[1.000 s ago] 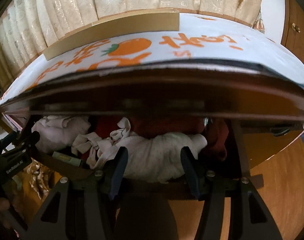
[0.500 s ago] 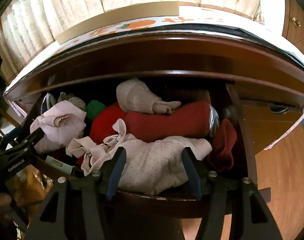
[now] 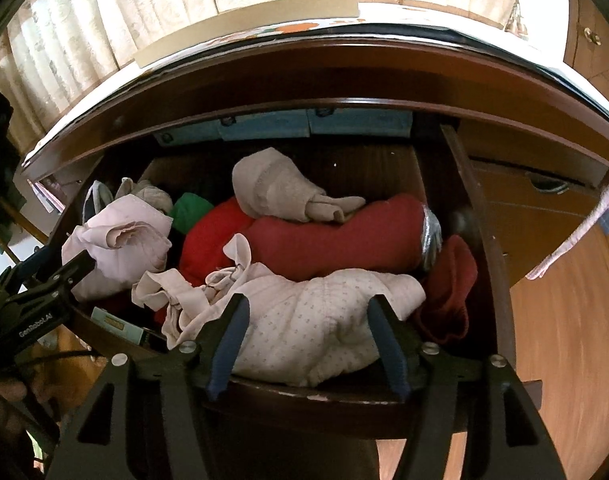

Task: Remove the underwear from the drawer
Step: 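Move both tools into the open drawer above the clothing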

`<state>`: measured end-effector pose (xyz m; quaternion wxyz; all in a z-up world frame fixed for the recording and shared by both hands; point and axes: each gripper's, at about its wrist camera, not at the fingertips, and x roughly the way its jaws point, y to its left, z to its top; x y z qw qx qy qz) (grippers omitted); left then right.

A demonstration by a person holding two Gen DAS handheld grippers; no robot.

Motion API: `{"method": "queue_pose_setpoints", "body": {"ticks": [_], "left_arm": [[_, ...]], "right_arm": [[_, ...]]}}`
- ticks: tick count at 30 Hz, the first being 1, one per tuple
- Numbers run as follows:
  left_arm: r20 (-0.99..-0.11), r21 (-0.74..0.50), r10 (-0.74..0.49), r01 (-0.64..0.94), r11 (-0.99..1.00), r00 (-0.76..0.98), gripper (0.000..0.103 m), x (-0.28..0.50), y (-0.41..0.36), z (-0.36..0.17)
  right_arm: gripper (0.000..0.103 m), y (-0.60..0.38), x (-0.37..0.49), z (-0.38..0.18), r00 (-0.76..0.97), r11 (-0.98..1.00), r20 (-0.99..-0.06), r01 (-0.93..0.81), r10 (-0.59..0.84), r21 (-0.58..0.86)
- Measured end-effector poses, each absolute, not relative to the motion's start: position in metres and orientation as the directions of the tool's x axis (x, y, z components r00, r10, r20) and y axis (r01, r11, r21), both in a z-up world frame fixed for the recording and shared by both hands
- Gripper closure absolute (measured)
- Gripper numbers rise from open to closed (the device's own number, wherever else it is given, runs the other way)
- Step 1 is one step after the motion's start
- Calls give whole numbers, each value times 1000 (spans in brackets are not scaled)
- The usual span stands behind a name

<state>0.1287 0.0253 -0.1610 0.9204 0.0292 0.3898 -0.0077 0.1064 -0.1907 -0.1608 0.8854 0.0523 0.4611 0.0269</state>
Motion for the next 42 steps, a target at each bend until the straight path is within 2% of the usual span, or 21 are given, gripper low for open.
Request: {"method": "queue_pose_setpoints", "body": {"ticks": [18,26,31,38,42], "left_arm": [[-713,78,59,-5,997,698,2,120,26,-158],[-665,237,132,40,971,735,2,122,6,-142],[-642,183,69,65,981,764,2,125,9,-116],[-650,105,-7,99,989,760,1,130,31,-102],[-647,120,-37,149,982,761,1,134,26,-97]], "right_arm": [[37,-185,102,-161,617,995,-785,23,60,93],[33,-184,102,-161,614,996,-788,42,41,84],[33,-196,102,-146,635,978,-763,52,122,200],[32,-200,97,-111,707,983,-697,17,119,185],[32,-197,97,-101,729,985,-671,-27,136,170]]}}
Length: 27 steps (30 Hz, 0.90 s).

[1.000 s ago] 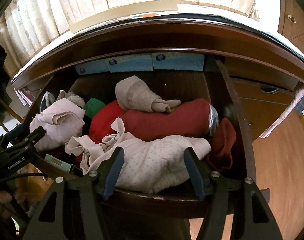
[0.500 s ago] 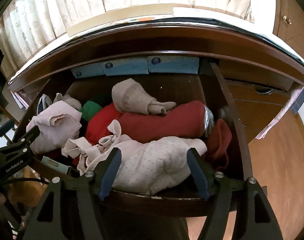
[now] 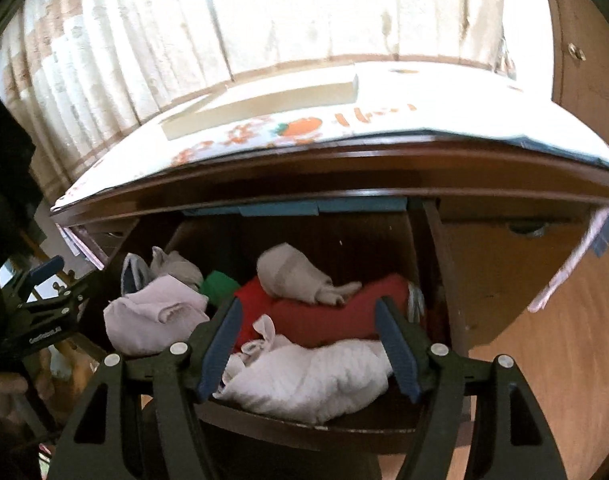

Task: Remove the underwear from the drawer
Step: 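Move both tools into the open drawer above the clothing, then grasp the pink sock with the left tool while the right grasps the beige sock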

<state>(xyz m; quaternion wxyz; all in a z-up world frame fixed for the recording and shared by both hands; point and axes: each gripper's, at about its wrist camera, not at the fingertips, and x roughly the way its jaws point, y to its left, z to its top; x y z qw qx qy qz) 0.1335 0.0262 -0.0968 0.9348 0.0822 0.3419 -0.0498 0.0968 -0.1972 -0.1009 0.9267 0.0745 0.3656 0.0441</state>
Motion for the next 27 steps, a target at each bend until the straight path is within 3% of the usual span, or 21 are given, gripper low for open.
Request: {"method": "queue_pose_setpoints", "body": {"ticks": [10,22,27], "left_arm": [[-728,129,-230,458,879,646,1,141,-12,-103],[-892,132,-180,620,773,415,15,169,-37,-157],[-918,37,-219,622,782,331,20,177,-36,-168]], "right_arm": [[32,-201,110,-91,732,987,-662,-101,161,128],[32,-208,137,-105,660,981,-729,-176,182,86],[32,-193,155,-114,603,957,-767,-286,219,49]]}}
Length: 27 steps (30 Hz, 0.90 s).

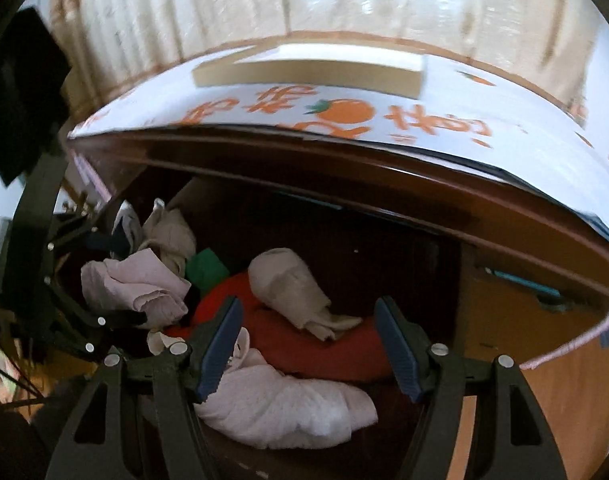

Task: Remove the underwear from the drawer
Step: 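Grasp the pink sock with the left tool while the right grasps the beige sock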

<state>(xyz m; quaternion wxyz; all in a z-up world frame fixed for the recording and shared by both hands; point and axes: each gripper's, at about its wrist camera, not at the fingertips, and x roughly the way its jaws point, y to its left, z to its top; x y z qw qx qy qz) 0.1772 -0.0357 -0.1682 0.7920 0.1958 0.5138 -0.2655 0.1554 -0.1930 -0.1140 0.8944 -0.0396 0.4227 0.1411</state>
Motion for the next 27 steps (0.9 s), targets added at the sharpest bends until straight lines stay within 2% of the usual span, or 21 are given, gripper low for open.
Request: {"method": "queue_pose_setpoints", "body": {"ticks": [3,5,8,13,16,17,18,21,27], "left_arm": [[-924,-39,-266,626,779,274,33,180,-33,-172],[-923,-77,-296,635,768,246,52,178,-33,-173],[-920,-127,-330,637,760,210,64,181,-31,-174],[-911,-160,-359,632,758,201,78,183,-29,-171],[-899,-177,-384,628,758,209,81,185,-22,-164],[-895,-182,-391,626,758,214,81,185,-21,-162],[-893,-185,-395,623,760,217,81,186,-20,-161],[-884,-207,-410,600,773,224,82,187,-14,-156],[-847,-205,-443,588,782,293,83,180,-2,-124]], "right_arm": [[33,-181,168,-122,555,939,-795,-341,245,51],[33,-171,175,-127,539,927,-806,-373,244,31],[33,-161,184,-134,515,915,-823,-402,241,17],[33,-149,205,-152,449,901,-870,-435,203,-14],[33,-143,212,-163,421,893,-891,-447,172,-39],[42,-141,213,-166,417,891,-894,-451,163,-48],[56,-140,214,-169,413,891,-898,-451,153,-55],[64,-143,215,-172,412,904,-900,-425,141,-52],[67,-163,207,-147,456,932,-864,-359,215,43]]}}
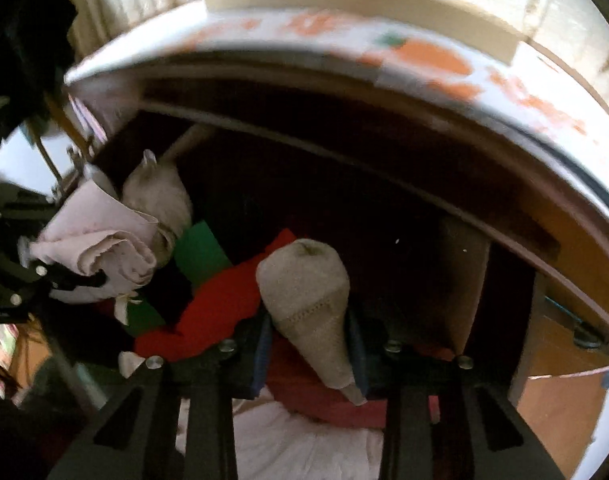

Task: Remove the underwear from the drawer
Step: 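Grasp the pink sock with the left tool while the right grasps the beige sock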

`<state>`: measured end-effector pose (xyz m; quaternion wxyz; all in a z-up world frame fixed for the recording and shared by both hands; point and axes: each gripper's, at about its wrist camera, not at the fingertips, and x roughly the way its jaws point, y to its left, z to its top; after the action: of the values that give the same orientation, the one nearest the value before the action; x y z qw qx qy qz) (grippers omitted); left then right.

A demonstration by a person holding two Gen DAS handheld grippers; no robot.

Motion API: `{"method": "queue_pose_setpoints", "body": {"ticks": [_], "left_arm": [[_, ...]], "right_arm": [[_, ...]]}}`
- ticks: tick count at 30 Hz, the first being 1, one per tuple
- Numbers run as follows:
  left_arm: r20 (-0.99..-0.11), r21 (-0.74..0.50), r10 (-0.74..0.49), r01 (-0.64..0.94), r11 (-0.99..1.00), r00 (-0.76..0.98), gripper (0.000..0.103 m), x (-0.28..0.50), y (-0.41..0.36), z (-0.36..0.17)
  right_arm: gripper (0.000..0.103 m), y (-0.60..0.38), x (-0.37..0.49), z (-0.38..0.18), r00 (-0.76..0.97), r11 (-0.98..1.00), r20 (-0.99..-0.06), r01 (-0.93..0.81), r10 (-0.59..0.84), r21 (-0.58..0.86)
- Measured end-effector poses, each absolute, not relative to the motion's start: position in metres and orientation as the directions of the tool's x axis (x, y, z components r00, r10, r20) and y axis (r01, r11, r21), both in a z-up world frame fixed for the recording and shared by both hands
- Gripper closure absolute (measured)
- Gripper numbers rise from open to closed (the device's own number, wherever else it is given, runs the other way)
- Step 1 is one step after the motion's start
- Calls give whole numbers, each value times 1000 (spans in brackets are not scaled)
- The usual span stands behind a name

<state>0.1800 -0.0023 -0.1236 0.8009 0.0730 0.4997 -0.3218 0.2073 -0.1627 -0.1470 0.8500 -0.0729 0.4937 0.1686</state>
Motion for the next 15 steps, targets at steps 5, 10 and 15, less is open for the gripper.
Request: {"method": "queue_pose_setpoints", "body": {"ticks": [5,10,15], "left_arm": [[-780,-245,-520,595,766,348,86,176,6,-80],[-762,-180,-516,637,750,392,86,175,1,-57],[-797,-172,-485,635,753,360,86,177,-3,-72]], "right_arm": [[67,-169,199,-101,503,926,-802,-346,322,155],[67,-162,197,-67,549,919,-762,-365,344,151],[67,-167,197,-67,539,916,-761,-356,362,184]]}}
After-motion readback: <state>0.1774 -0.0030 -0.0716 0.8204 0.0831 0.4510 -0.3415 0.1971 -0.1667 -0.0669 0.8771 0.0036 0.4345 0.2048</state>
